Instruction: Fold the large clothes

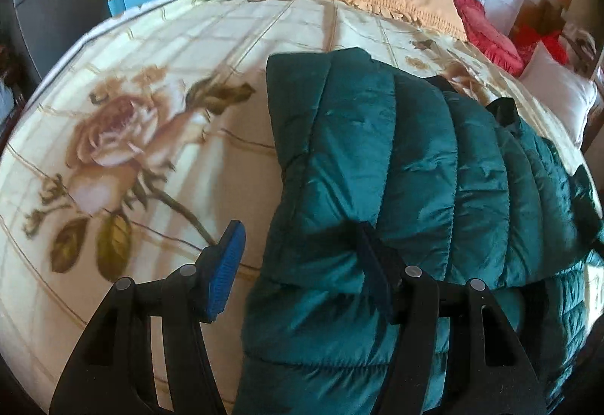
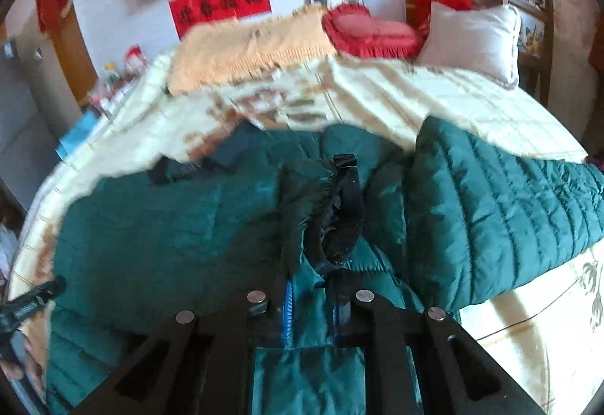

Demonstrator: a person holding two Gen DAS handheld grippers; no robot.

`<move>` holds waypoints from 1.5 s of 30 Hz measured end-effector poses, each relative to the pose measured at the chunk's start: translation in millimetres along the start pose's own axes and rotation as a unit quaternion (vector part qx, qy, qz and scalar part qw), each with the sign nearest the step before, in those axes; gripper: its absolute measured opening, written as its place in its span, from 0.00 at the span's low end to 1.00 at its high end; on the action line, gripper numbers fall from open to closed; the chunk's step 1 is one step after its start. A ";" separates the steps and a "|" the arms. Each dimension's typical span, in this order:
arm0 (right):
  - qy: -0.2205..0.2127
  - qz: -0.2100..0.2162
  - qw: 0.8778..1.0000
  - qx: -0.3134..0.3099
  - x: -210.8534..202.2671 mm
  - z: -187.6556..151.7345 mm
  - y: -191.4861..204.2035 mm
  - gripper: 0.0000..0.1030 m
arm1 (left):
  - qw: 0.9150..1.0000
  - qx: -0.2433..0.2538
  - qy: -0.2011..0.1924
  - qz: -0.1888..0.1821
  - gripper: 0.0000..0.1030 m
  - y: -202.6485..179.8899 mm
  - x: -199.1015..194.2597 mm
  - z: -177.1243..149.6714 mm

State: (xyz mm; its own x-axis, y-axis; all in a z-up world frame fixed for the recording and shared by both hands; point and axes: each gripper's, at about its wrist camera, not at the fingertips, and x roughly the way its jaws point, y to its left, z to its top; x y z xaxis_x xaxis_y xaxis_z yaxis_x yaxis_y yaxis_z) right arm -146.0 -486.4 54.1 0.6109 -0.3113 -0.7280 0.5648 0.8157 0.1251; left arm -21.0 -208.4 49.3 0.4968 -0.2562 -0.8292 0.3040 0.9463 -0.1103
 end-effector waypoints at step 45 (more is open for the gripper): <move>-0.043 0.055 0.994 -0.086 -12.2 -3.9 69.3 0.75 | 0.996 -0.025 -0.064 0.048 0.87 -19.7 33.3 17.7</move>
State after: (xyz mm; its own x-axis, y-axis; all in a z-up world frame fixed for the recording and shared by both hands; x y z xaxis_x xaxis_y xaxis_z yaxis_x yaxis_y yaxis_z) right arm -116.6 -424.2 69.1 0.7126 -0.2509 -0.6552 0.3942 0.9157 0.0781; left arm 3.9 -239.0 33.6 0.6222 -0.1844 -0.7609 0.2104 0.9755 -0.0643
